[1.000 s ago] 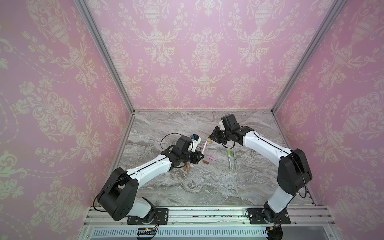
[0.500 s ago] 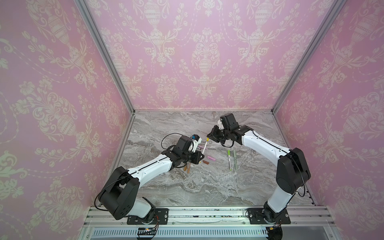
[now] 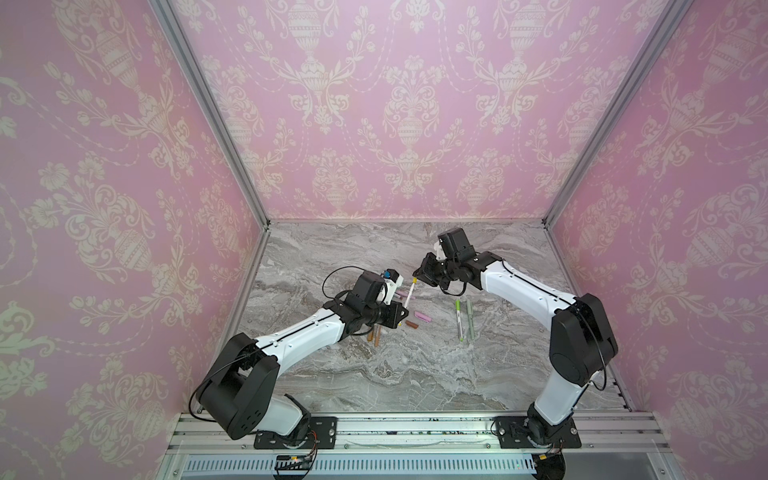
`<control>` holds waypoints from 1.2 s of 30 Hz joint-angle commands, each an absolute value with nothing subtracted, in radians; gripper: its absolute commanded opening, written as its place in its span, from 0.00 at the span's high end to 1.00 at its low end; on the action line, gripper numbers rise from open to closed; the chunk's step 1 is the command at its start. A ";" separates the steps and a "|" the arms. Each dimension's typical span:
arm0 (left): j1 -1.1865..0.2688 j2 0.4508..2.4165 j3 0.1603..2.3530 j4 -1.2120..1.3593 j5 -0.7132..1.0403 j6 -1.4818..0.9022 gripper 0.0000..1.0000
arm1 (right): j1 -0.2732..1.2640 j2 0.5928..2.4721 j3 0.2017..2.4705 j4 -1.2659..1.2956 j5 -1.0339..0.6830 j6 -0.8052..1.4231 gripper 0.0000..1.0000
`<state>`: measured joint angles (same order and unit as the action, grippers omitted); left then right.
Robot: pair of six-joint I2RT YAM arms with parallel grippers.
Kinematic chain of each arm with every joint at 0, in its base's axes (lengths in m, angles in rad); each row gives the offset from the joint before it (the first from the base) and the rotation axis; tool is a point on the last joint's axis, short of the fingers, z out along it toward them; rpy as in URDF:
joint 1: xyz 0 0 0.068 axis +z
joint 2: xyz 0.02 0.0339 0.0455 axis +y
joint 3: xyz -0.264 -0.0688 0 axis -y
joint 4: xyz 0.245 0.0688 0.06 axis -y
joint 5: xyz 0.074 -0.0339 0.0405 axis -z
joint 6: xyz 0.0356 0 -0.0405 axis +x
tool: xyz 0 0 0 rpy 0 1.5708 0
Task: Insert the pens into the pen caps
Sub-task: 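Carry the yellow cap over the white pen tip held by the left gripper, then press the yellow cap down onto the white pen with the right gripper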
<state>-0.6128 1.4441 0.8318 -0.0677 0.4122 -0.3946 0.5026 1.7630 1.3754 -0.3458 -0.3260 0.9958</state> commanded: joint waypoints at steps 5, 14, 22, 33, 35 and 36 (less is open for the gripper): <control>-0.619 1.439 0.848 -0.052 0.363 -0.404 1.00 | 0.526 1.740 1.408 -0.370 -0.350 0.968 1.00; -0.619 1.404 0.854 -0.056 0.331 -0.428 1.00 | 0.551 1.719 1.411 -0.406 -0.346 0.926 1.00; -0.619 1.380 0.885 -0.051 0.321 -0.450 1.00 | 0.599 1.703 1.414 -0.444 -0.316 0.853 1.00; -0.619 1.372 0.942 0.020 0.283 -0.392 1.00 | 0.653 1.726 1.376 -0.470 -0.373 0.825 1.00; -0.619 1.374 0.951 0.053 0.284 -0.376 1.00 | 0.658 1.739 1.360 -0.461 -0.396 0.844 1.00; -0.619 1.373 0.956 0.066 0.281 -0.368 1.00 | 0.662 1.746 1.354 -0.459 -0.406 0.852 1.00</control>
<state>-0.6140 1.4059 0.8719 -0.1341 0.3233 -0.4335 0.5980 1.7287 1.3941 -0.3622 -0.2649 0.8452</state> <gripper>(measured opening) 0.129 0.124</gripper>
